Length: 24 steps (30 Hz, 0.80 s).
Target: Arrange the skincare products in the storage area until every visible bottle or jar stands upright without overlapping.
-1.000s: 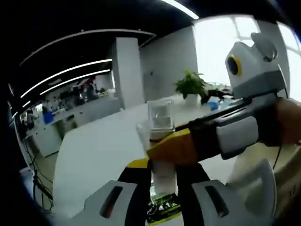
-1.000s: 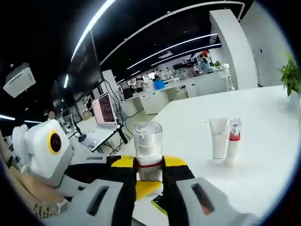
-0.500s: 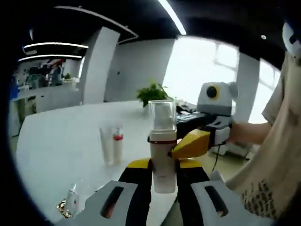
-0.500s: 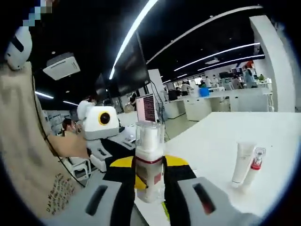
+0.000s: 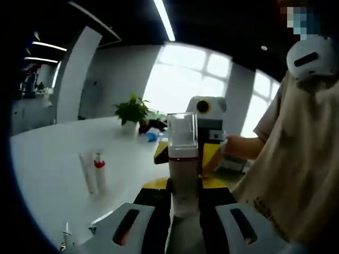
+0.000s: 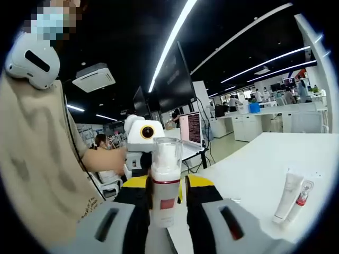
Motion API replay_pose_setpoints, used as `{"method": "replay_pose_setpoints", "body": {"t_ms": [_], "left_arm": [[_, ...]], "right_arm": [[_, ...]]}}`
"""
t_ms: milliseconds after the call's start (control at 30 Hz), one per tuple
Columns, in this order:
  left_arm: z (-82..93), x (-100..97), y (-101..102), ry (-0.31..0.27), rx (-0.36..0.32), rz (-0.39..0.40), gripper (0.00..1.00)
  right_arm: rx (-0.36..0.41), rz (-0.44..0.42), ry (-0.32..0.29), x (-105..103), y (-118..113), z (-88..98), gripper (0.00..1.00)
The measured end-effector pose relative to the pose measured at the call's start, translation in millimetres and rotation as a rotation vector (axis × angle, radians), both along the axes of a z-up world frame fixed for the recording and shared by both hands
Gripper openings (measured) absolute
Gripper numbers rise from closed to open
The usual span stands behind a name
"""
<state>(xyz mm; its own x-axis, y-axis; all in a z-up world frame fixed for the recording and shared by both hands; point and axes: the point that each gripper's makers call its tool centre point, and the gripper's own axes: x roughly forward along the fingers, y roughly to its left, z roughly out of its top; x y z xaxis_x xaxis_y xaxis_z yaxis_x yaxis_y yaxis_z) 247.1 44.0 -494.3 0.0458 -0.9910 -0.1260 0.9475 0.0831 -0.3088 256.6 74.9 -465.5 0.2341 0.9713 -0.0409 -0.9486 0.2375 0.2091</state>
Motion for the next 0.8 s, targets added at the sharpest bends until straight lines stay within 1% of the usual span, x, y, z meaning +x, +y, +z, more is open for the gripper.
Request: {"method": "replay_pose_setpoints", "body": {"t_ms": [33, 67, 100, 167, 200, 233, 267, 300, 333, 367, 400, 433, 467, 500, 533, 567, 600, 633, 700, 733, 767, 800], "left_arm": [[3.7, 0.1, 1.3, -0.002, -0.018, -0.004, 0.15], [5.3, 0.3, 1.8, -0.002, -0.025, -0.006, 0.15], [6.8, 2.3, 1.4, -0.017, -0.030, 0.002, 0.15], [6.7, 9.1, 2.1, -0.033, -0.026, 0.030, 0.16], [7.1, 13.9, 2.2, -0.038, -0.024, 0.054, 0.17], [8.3, 25.4, 2.0, -0.046, -0.024, 0.119, 0.17], [8.4, 34.2, 1.1, -0.042, -0.023, 0.171, 0.18], [8.5, 42.7, 0.1, -0.046, -0.015, 0.222, 0.19], [8.9, 51.1, -1.0, -0.065, -0.002, 0.275, 0.20], [9.4, 66.1, -1.9, -0.116, 0.033, 0.375, 0.20], [9.8, 73.9, -2.6, -0.142, 0.053, 0.430, 0.20], [9.6, 80.6, -3.1, -0.159, 0.077, 0.483, 0.19], [8.0, 87.0, -5.2, -0.195, 0.120, 0.539, 0.19], [8.0, 90.5, -6.2, -0.221, 0.141, 0.571, 0.18], [8.3, 95.9, -5.9, -0.276, 0.170, 0.609, 0.18], [9.0, 97.2, -6.9, -0.294, 0.177, 0.627, 0.17], [9.8, 98.2, -7.0, -0.302, 0.184, 0.652, 0.17], [10.6, 98.6, -6.9, -0.303, 0.184, 0.660, 0.17], [12.4, 98.7, -7.3, -0.308, 0.186, 0.673, 0.17], [13.2, 100.1, -6.7, -0.321, 0.195, 0.687, 0.17], [13.3, 100.6, -6.7, -0.322, 0.197, 0.691, 0.16], [14.3, 101.3, -6.0, -0.337, 0.205, 0.705, 0.16]], "right_arm": [[-0.013, -0.022, -0.017, 0.9, -2.1, 3.0, 0.20], [-0.020, -0.029, -0.021, 1.3, -2.2, 5.0, 0.20], [-0.038, -0.049, -0.036, 3.4, -2.0, 7.1, 0.20], [-0.078, -0.097, -0.076, 10.2, -3.2, 7.2, 0.20], [-0.084, -0.126, -0.071, 14.2, -2.9, 6.6, 0.20], [-0.088, -0.163, -0.065, 19.5, -3.7, 6.5, 0.19], [-0.097, -0.242, -0.070, 31.2, -7.8, 7.1, 0.19], [-0.102, -0.299, -0.066, 39.9, -11.4, 7.5, 0.19], [-0.099, -0.396, -0.046, 54.3, -17.7, 7.6, 0.19], [-0.089, -0.466, -0.029, 63.9, -22.4, 7.8, 0.19], [-0.080, -0.533, -0.005, 72.7, -27.0, 7.1, 0.19], [-0.066, -0.597, 0.031, 80.8, -30.7, 5.4, 0.19], [-0.058, -0.654, 0.052, 88.3, -33.1, 3.8, 0.19], [-0.059, -0.686, 0.049, 92.3, -34.7, 3.6, 0.19], [-0.088, -0.741, 0.028, 97.4, -39.1, 2.3, 0.19], [-0.090, -0.751, 0.017, 98.3, -38.8, 3.6, 0.19], [-0.090, -0.754, 0.010, 97.7, -38.2, 5.3, 0.19], [-0.090, -0.758, 0.002, 97.6, -37.0, 6.4, 0.19], [-0.106, -0.783, -0.039, 96.7, -36.9, 10.0, 0.19], [-0.127, -0.799, -0.078, 96.6, -37.2, 12.0, 0.19], [-0.134, -0.809, -0.093, 96.5, -36.6, 12.7, 0.19], [-0.129, -0.811, -0.086, 95.3, -34.9, 12.9, 0.19]]}}
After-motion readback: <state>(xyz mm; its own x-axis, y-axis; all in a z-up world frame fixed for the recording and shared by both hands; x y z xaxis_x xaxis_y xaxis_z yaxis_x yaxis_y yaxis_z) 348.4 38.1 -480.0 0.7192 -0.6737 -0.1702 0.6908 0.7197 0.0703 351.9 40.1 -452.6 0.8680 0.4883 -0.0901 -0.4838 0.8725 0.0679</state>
